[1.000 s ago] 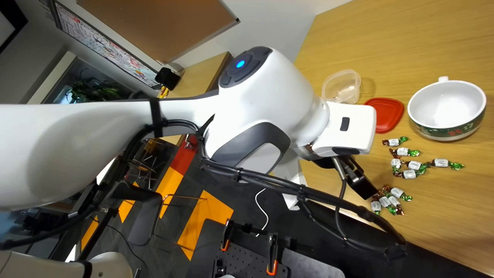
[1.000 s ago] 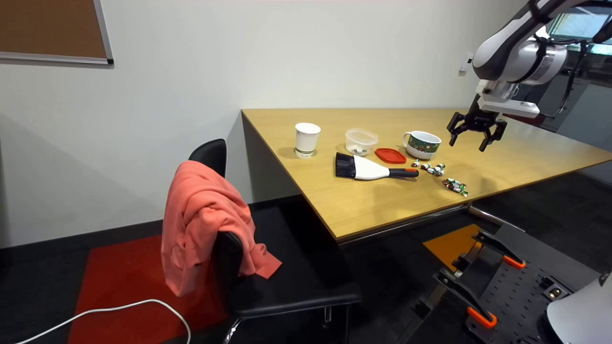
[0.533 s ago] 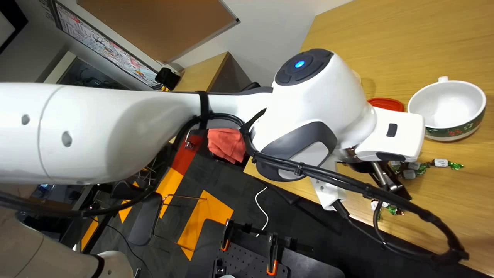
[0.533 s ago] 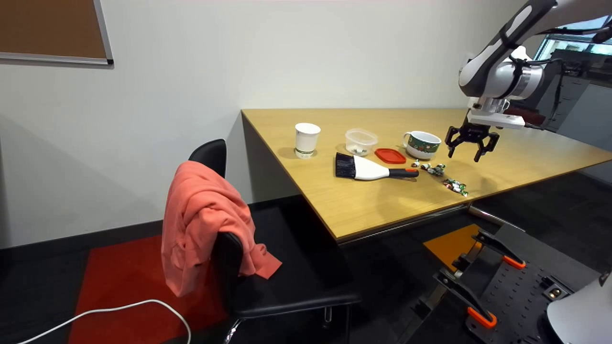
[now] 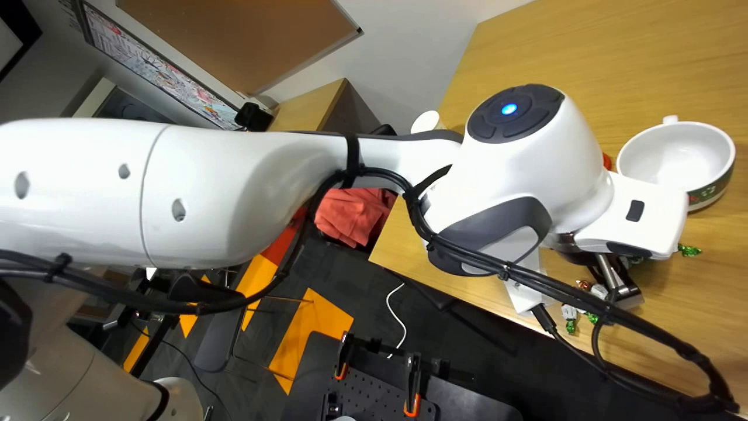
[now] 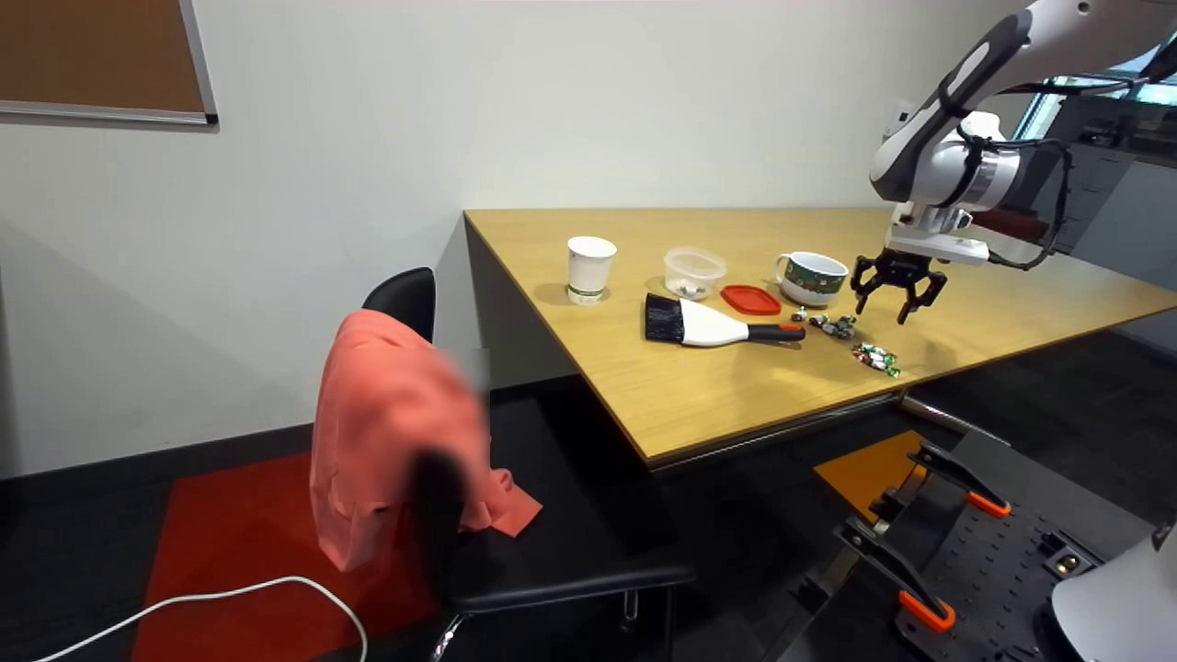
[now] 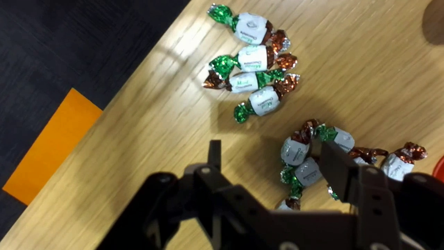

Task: Place one piece of candy in the clear bowl

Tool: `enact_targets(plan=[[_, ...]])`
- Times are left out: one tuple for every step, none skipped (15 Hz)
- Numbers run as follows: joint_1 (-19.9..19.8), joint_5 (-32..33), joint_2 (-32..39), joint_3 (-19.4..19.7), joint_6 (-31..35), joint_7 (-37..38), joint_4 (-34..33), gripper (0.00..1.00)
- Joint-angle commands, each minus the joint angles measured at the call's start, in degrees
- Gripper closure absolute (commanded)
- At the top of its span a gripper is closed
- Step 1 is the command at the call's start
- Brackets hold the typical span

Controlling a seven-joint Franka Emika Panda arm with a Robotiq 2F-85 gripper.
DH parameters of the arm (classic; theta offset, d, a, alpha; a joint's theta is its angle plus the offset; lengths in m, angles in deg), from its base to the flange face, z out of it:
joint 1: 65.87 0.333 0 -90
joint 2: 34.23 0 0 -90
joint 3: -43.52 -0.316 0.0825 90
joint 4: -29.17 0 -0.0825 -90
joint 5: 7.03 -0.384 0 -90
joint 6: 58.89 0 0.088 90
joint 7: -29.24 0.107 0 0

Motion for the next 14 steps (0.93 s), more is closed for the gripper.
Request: enact_targets(plan=[[-2.9, -5.2, 0.0, -3.6, 2.9, -1.3, 0.5, 0.28], [-3.3, -6.3, -0.5, -4.2, 3.8, -2.0, 1.2, 0.27], [-3.7, -7.3, -1.0, -4.8, 4.4, -2.4, 1.6, 0.26], [-4.2, -8.3, -1.1, -5.3, 5.3, -2.7, 1.8, 0.26], [-4.3, -8.9, -1.1, -5.4, 6.3, -2.7, 1.9, 0.25], [-4.4, -9.4, -0.9, -5.6, 7.1, -2.8, 1.8, 0.25], [-4.4, -9.5, -0.5, -5.5, 7.4, -2.4, 1.5, 0.27], [-4.2, -9.3, 0.0, -5.3, 7.6, -2.1, 1.2, 0.29], [-4.2, -9.2, 0.4, -5.3, 7.5, -1.8, 1.0, 0.28], [-4.1, -9.1, 0.7, -5.2, 7.3, -1.7, 0.8, 0.30], [-4.1, -9.1, 1.1, -5.2, 7.2, -1.6, 0.6, 0.30], [-4.1, -9.0, 1.5, -5.3, 7.2, -1.5, 0.5, 0.31], [-4.1, -9.0, 2.0, -5.2, 7.2, -1.3, 0.3, 0.32], [-4.1, -9.0, 2.5, -5.2, 7.3, -1.2, 0.1, 0.30]])
